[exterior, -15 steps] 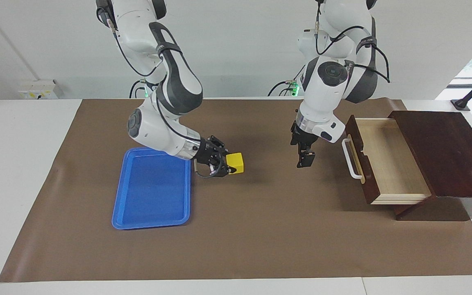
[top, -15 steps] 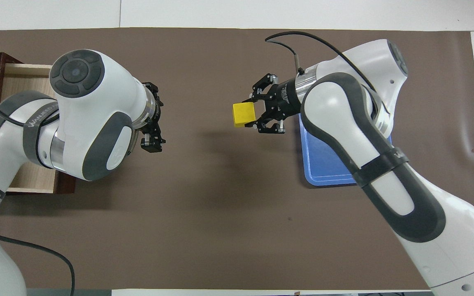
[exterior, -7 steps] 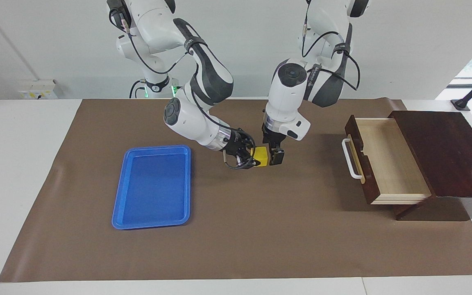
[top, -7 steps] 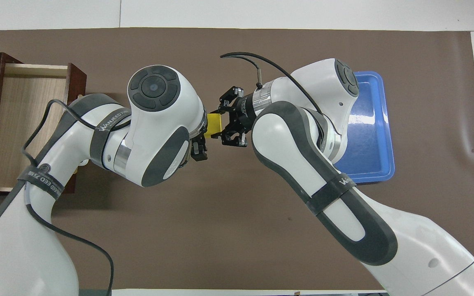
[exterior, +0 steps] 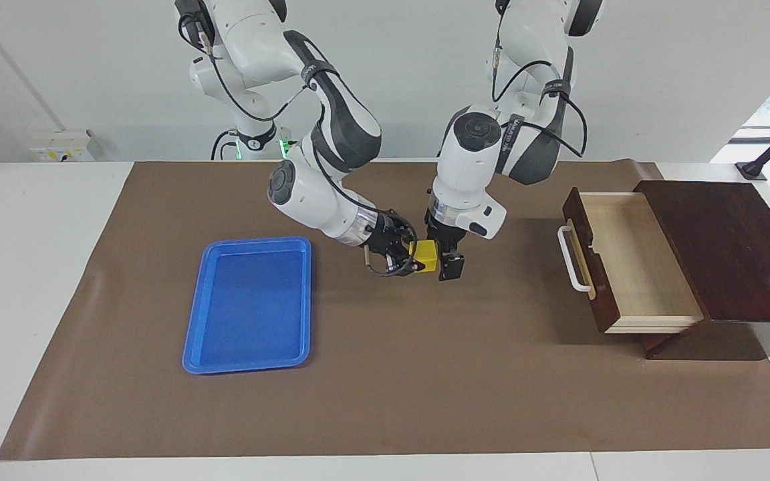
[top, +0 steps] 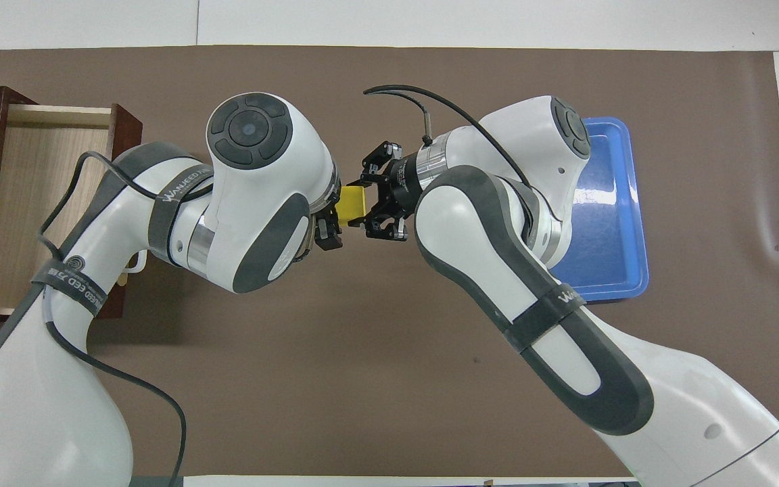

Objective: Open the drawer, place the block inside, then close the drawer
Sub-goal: 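Carry the block to the left gripper and let the left gripper grasp it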

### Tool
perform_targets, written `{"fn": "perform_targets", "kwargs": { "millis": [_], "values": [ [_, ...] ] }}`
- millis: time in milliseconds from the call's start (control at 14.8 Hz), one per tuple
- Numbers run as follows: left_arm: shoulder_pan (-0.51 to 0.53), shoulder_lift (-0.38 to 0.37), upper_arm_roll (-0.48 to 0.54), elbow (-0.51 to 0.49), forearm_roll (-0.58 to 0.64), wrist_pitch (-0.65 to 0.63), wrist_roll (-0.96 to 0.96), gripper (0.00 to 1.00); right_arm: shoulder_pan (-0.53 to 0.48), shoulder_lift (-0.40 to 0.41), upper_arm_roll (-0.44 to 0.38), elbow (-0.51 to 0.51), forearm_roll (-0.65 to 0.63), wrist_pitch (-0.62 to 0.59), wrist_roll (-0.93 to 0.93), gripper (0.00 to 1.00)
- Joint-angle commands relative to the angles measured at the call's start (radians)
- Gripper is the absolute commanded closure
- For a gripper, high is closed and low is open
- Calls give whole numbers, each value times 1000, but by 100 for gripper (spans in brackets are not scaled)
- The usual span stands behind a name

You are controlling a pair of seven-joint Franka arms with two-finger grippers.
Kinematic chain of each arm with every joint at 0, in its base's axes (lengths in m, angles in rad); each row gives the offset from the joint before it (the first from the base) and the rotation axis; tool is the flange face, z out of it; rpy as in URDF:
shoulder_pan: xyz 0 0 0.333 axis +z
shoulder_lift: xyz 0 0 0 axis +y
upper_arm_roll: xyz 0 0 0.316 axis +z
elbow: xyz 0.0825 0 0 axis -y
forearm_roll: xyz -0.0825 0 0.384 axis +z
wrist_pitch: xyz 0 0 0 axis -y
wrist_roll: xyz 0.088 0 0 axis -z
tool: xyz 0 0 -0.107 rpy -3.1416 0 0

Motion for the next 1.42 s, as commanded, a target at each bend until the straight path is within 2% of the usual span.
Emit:
{"fn": "perform_targets", "kwargs": {
  "millis": [0, 135, 203, 339, 474, 542, 880, 948, 1016, 1219, 1354],
  "values": [
    [-22, 11, 7, 8, 13, 13, -11, 0, -6, 3, 2, 4, 26, 3, 6, 100],
    [-24, 10, 7, 5, 11, 10, -11, 1, -6, 3, 2, 5, 26, 3, 6, 100],
    [-25, 10, 7, 4, 11, 9, -11, 12, -8, 3, 2, 5, 26, 3, 6, 100],
    [-28, 8, 7, 1, 11, 9, -11, 49, -8, 3, 2, 5, 26, 3, 6, 100],
    [-28, 8, 7, 1, 11, 9, -5, 93, -9, 3, 2, 5, 26, 2, 8, 100],
    [-27, 8, 7, -1, 13, 8, -2, 100, -9, 3, 2, 5, 26, 2, 8, 100],
    [-27, 8, 7, 1, 13, 8, 4, 100, -11, 3, 2, 5, 26, 0, 8, 100],
    [-27, 8, 7, 1, 13, 8, 15, 100, -11, 3, 2, 5, 26, 0, 8, 96],
    [-27, 7, 7, 1, 13, 3, 20, 100, -9, 3, 2, 5, 26, -1, 11, 1],
    [-14, 0, 7, 7, 13, -42, 67, 100, -17, 3, 2, 5, 24, -3, 9, 0],
    [18, -32, 10, 10, 13, -96, 125, 100, -14, 1, 1, 7, 24, -1, 9, 0]
  ]
}}
